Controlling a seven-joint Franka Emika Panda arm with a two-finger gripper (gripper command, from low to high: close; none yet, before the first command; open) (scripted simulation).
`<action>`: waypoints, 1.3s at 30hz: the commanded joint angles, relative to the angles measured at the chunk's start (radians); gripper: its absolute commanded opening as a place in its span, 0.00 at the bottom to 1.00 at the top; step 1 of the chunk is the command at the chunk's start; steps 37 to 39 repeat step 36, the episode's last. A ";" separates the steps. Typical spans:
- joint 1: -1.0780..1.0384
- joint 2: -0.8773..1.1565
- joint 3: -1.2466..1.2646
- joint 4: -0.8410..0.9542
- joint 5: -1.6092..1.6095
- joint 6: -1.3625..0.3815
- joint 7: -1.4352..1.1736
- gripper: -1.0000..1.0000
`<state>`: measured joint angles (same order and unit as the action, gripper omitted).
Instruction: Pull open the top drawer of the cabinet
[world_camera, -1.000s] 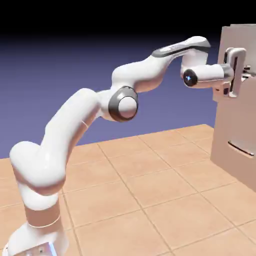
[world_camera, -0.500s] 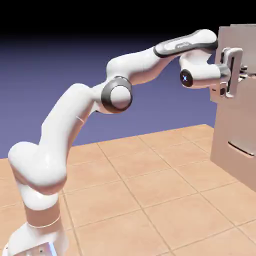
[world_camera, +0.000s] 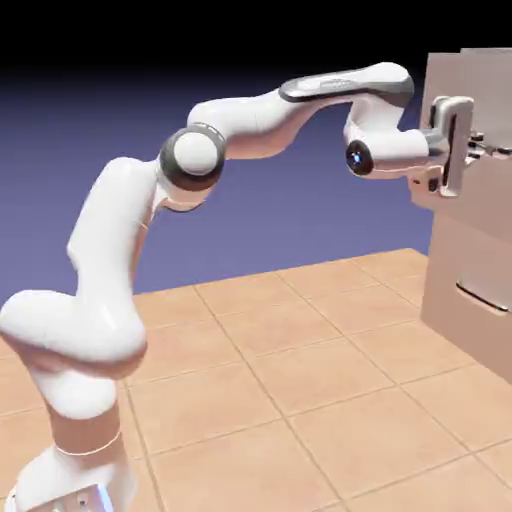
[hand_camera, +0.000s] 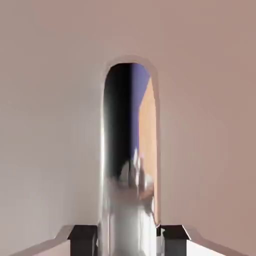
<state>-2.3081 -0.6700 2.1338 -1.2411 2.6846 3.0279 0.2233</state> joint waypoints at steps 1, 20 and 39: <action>0.033 0.015 -0.027 -0.036 0.020 -0.010 -0.023 0.00; 0.717 0.209 -0.602 -0.552 0.212 -0.125 -0.309 0.00; 1.213 0.142 -1.049 -0.824 0.202 -0.154 -0.302 1.00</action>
